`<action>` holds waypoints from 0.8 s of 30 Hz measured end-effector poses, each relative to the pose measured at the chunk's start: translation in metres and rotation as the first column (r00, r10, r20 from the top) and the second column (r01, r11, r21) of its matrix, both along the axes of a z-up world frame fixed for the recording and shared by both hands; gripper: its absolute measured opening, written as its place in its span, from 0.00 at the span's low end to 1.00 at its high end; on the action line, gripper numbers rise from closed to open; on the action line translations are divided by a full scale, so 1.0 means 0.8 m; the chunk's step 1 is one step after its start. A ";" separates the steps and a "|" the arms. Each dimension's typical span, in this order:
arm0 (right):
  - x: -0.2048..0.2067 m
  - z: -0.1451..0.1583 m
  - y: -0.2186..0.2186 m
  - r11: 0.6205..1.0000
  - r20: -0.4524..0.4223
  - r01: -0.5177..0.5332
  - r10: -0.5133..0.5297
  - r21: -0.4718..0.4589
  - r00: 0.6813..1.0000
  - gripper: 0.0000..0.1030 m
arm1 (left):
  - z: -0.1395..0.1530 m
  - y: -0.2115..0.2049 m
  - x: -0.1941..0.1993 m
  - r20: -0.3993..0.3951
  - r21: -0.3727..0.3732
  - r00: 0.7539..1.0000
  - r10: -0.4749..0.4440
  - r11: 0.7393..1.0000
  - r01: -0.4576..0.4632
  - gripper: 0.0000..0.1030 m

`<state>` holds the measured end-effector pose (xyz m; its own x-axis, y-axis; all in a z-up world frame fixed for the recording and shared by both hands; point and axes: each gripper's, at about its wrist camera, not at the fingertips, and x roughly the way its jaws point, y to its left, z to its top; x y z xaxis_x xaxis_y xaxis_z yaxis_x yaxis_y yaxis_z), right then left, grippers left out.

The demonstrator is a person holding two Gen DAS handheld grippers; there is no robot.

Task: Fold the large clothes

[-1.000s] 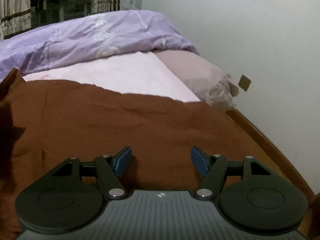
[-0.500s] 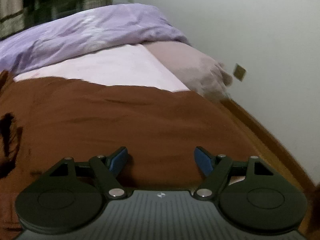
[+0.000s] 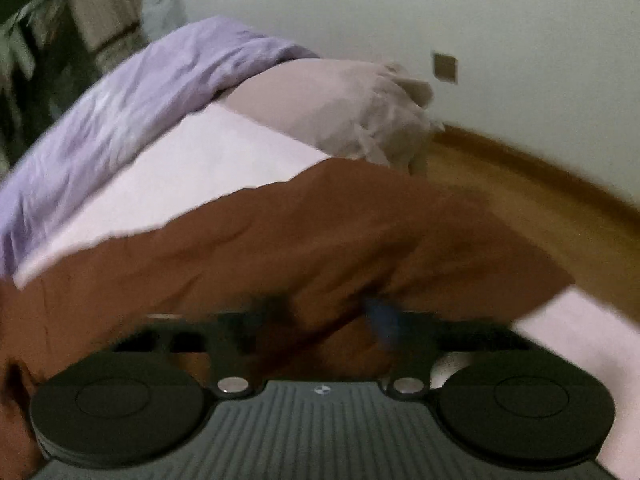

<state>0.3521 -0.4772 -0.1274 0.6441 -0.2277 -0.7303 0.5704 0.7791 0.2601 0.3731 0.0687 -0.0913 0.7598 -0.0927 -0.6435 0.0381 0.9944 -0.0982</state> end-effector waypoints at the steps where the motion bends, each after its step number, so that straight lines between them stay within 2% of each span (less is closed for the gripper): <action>1: -0.009 0.005 0.004 1.000 -0.002 0.005 -0.005 0.019 1.000 0.38 | 0.004 0.000 -0.003 0.000 0.007 1.000 0.011 1.000 -0.011 1.00; 2: -0.020 0.010 0.006 0.998 0.021 0.006 -0.007 0.060 1.000 0.45 | 0.004 0.000 -0.003 0.000 0.020 1.000 0.020 1.000 -0.020 1.00; 3: -0.032 0.011 0.005 0.994 0.052 0.005 -0.011 0.108 0.999 0.66 | 0.002 -0.002 -0.001 0.002 0.038 1.000 0.025 0.999 -0.025 1.00; 5: -0.051 0.005 0.004 0.984 0.070 0.049 -0.061 0.169 0.996 0.88 | 0.006 0.005 -0.010 0.003 0.071 0.999 0.033 0.997 -0.033 1.00; 7: -0.053 -0.006 0.003 0.978 0.003 0.078 -0.080 0.193 0.997 0.82 | 0.007 0.004 -0.007 -0.003 0.093 0.999 0.036 0.995 -0.036 1.00; 9: -0.054 -0.007 0.004 0.982 0.024 0.069 -0.075 0.173 0.997 0.82 | 0.013 0.009 -0.012 -0.001 0.076 1.000 0.026 0.997 -0.026 1.00; 13: -0.033 -0.009 -0.014 0.970 0.061 0.107 -0.123 0.220 0.991 0.86 | 0.029 -0.023 0.013 0.030 -0.004 0.998 -0.048 0.999 0.048 1.00; 17: -0.023 -0.015 -0.028 0.951 0.119 0.137 -0.175 0.275 0.977 0.77 | 0.037 -0.085 0.053 0.044 -0.086 0.988 -0.151 0.984 0.154 1.00; 18: -0.024 -0.017 -0.031 0.950 0.126 0.141 -0.181 0.277 0.975 0.68 | 0.038 -0.104 0.063 0.050 -0.102 0.982 -0.182 0.977 0.186 1.00; 20: -0.028 -0.019 -0.028 0.950 0.130 0.155 -0.195 0.270 0.972 0.56 | 0.036 -0.147 0.082 0.054 -0.115 0.966 -0.253 0.959 0.258 1.00; 22: -0.035 -0.022 -0.027 0.949 0.148 0.159 -0.205 0.273 0.968 0.51 | 0.034 -0.188 0.098 0.053 -0.114 0.946 -0.319 0.940 0.323 1.00; 24: -0.035 -0.024 -0.031 0.955 0.146 0.151 -0.192 0.254 0.970 0.29 | 0.026 -0.221 0.111 0.049 -0.113 0.932 -0.359 0.925 0.363 1.00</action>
<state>0.3239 -0.5016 -0.1469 0.7284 -0.1777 -0.6617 0.6220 0.5763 0.5300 0.4620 -0.1080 -0.0707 0.6779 -0.4378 -0.5906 0.3967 0.8942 -0.2075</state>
